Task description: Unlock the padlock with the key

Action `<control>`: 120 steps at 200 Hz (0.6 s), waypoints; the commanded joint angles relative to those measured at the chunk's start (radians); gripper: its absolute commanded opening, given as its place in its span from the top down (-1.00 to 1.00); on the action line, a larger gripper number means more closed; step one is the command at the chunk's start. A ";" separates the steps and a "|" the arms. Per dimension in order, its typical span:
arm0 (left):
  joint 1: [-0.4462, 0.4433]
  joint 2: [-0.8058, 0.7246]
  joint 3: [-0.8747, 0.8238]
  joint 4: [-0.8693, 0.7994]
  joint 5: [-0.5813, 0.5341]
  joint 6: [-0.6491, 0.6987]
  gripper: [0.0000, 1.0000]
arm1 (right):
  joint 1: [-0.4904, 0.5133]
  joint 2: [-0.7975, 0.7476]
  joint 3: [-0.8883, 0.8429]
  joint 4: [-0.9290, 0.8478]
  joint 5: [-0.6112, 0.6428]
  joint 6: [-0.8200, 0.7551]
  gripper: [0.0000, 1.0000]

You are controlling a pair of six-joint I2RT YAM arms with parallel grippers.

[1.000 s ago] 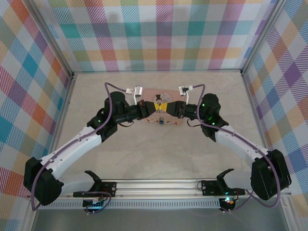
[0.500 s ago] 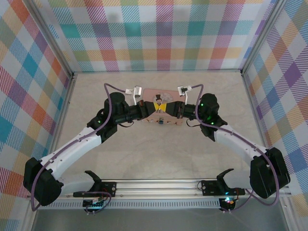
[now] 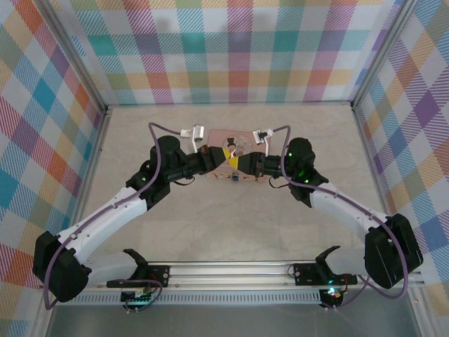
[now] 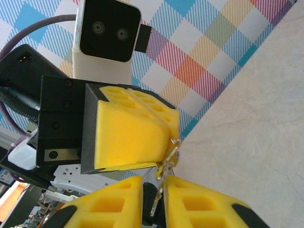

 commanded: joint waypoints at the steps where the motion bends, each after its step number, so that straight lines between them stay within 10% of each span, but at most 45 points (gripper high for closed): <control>1: -0.014 -0.026 -0.013 0.050 0.001 -0.007 1.00 | 0.005 -0.014 0.016 0.020 -0.001 -0.033 0.71; 48: -0.014 -0.041 -0.019 0.051 0.004 -0.003 1.00 | 0.005 -0.023 0.028 -0.046 0.025 -0.081 0.93; 79: -0.014 -0.064 -0.028 0.035 -0.025 0.008 0.29 | 0.003 -0.033 0.056 -0.110 -0.007 -0.140 0.99; 120: -0.012 -0.066 -0.012 -0.001 -0.005 0.034 0.00 | -0.004 -0.061 0.104 -0.264 -0.094 -0.248 1.00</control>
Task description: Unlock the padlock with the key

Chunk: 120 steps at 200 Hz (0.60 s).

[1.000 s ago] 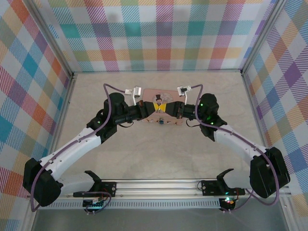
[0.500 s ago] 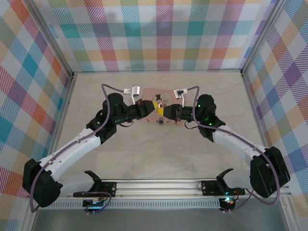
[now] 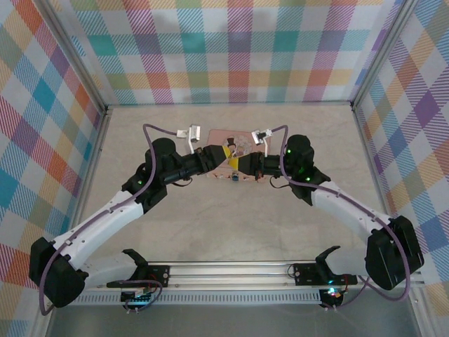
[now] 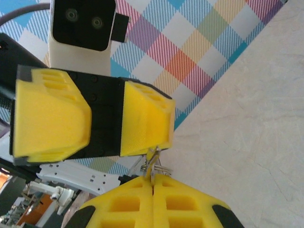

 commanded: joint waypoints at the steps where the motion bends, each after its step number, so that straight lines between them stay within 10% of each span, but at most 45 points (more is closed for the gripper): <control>1: -0.008 -0.016 0.008 -0.014 0.010 0.029 0.00 | -0.004 -0.045 0.056 -0.101 -0.078 -0.106 1.00; 120: 0.004 -0.021 0.078 -0.092 0.140 0.125 -0.22 | -0.014 -0.039 0.155 -0.356 -0.262 -0.247 1.00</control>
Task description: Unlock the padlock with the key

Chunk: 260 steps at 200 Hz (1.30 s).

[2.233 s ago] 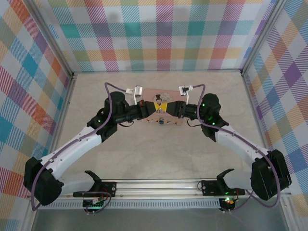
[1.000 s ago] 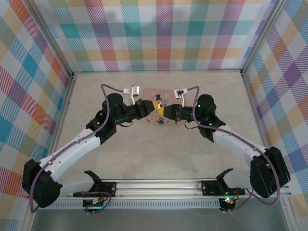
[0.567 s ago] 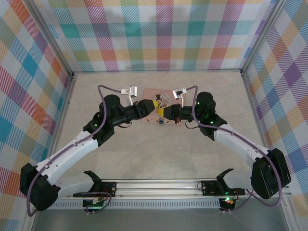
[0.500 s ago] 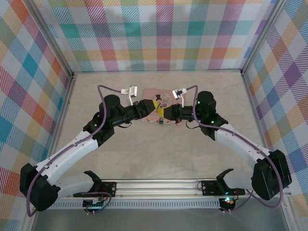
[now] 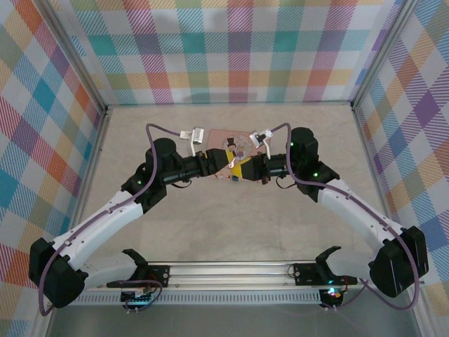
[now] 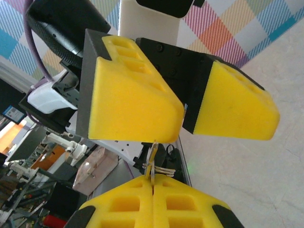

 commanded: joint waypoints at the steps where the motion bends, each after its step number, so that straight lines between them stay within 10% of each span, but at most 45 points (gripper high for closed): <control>1: 0.004 -0.022 0.065 -0.045 0.060 0.069 -0.21 | -0.007 0.013 0.042 -0.080 -0.071 -0.064 1.00; 81: 0.003 0.031 0.134 -0.143 0.203 0.136 -0.24 | -0.007 0.044 0.084 -0.210 -0.151 -0.124 1.00; 201: -0.001 0.053 0.147 -0.149 0.248 0.144 1.00 | -0.007 0.051 0.077 -0.244 -0.161 -0.145 1.00; 234: -0.001 0.038 0.142 -0.152 0.224 0.144 1.00 | -0.021 0.046 0.068 -0.230 -0.145 -0.132 1.00; 260: 0.000 0.028 0.138 -0.188 0.129 0.151 1.00 | -0.042 0.030 0.046 -0.213 -0.086 -0.106 0.42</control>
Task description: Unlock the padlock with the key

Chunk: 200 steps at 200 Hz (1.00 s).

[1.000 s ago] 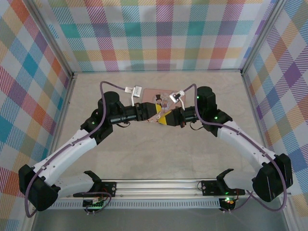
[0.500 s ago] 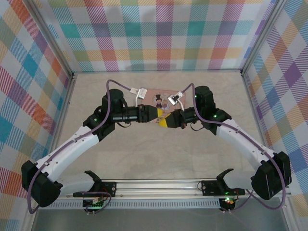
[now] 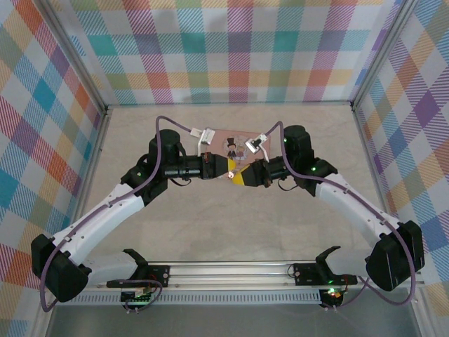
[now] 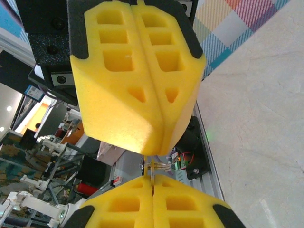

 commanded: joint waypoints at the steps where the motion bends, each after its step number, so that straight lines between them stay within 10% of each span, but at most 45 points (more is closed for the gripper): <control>1: -0.001 -0.025 0.020 -0.030 -0.080 0.016 1.00 | -0.026 -0.020 -0.014 0.028 0.044 0.009 0.39; 110: 0.001 -0.001 -0.105 0.190 -0.300 -0.174 1.00 | 0.020 -0.172 -0.312 0.651 0.571 0.378 -0.01; 200: -0.004 -0.024 -0.143 0.278 -0.333 -0.225 1.00 | 0.090 -0.046 -0.290 0.810 0.609 0.453 0.04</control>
